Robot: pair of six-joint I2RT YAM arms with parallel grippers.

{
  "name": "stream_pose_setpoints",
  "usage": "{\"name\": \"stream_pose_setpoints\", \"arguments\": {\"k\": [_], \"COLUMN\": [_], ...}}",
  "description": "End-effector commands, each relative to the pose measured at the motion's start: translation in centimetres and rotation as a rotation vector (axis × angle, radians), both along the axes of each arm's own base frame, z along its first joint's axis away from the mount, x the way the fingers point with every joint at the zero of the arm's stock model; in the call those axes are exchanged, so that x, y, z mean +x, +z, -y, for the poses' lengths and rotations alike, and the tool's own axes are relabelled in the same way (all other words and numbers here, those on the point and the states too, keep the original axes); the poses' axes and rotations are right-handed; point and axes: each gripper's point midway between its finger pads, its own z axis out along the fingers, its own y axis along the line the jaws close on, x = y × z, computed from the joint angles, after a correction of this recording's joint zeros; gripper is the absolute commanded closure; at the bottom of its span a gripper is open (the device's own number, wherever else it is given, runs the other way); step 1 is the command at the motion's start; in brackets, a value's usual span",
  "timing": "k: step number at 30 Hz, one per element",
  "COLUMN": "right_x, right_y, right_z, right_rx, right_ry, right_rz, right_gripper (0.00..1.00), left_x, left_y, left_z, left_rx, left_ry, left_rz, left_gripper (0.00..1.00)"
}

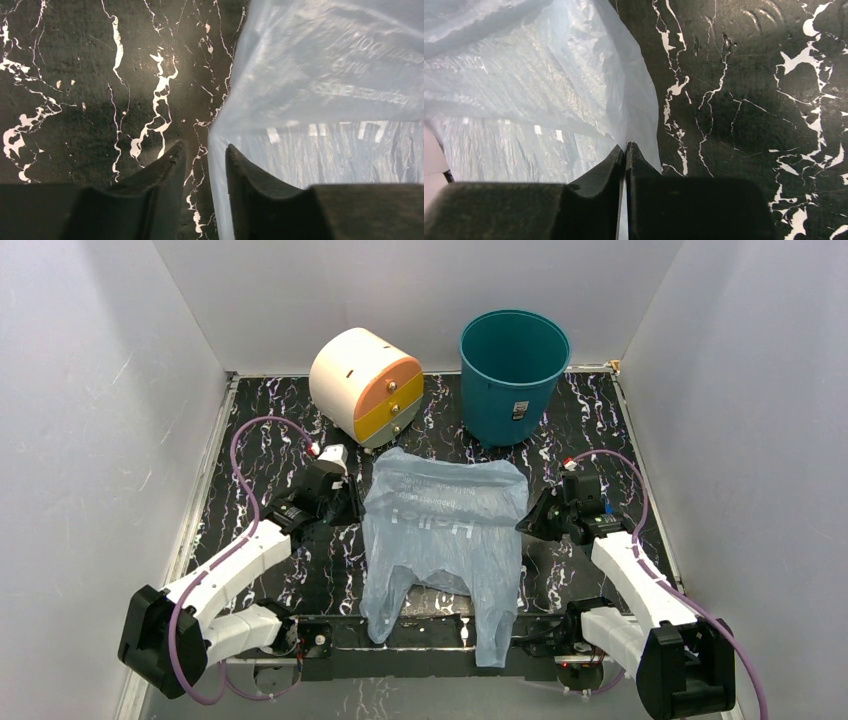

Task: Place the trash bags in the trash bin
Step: Unfold the trash bag at the center of the board.

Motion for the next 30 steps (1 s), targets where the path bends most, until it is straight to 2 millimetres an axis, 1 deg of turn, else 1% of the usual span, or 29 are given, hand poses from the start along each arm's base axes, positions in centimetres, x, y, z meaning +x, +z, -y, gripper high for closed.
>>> {"name": "stream_pose_setpoints", "arguments": {"k": [1, 2, 3, 4, 5, 9, 13, 15, 18, 21, 24, 30], "right_x": [0.6, 0.6, 0.7, 0.8, 0.9, 1.1, 0.8, 0.5, 0.0, -0.8, -1.6, -3.7], "right_y": [1.7, 2.2, 2.6, 3.2, 3.6, 5.7, 7.8, 9.1, 9.9, 9.4, 8.2, 6.6], "right_z": [-0.3, -0.7, -0.6, -0.6, -0.5, -0.9, -2.3, -3.4, -4.9, -6.4, -8.3, -13.6], "right_rx": [0.012, 0.027, 0.026, 0.023, 0.017, 0.045, 0.123, 0.174, 0.256, 0.298, 0.253, 0.117], "right_ry": [0.029, 0.051, 0.053, 0.052, 0.048, 0.057, 0.119, 0.202, 0.287, 0.376, 0.464, 0.635], "right_rz": [0.059, 0.069, 0.077, 0.086, 0.093, 0.142, 0.196, 0.268, 0.329, 0.317, 0.306, 0.392], "right_gripper": [0.83, 0.80, 0.76, 0.68, 0.61, 0.50, 0.48, 0.49, 0.49, 0.49, 0.48, 0.47], "left_x": [-0.4, -0.7, -1.0, -1.2, -1.5, -2.8, -4.3, -5.2, -6.0, -6.4, -6.8, -7.4], "left_y": [0.1, -0.1, -0.2, -0.1, -0.2, -0.5, -1.0, -1.3, -1.6, -1.3, -0.8, -0.8], "left_z": [-0.5, -0.5, -0.5, -0.6, -0.6, 0.1, 0.5, 0.8, 1.0, 1.5, 1.9, 1.8], "left_rx": [0.001, -0.008, -0.014, -0.020, -0.030, -0.102, -0.158, -0.195, -0.244, -0.295, -0.336, -0.359], "left_ry": [0.011, 0.006, 0.006, 0.008, 0.009, -0.015, -0.032, -0.042, -0.036, -0.042, -0.056, -0.055], "left_rz": [0.004, -0.001, -0.003, -0.002, -0.002, -0.019, -0.044, -0.063, -0.075, -0.067, -0.060, -0.060], "left_gripper": [0.58, 0.47, 0.41, 0.38, 0.37, 0.35, 0.34, 0.34, 0.34, 0.33, 0.33, 0.33]}}
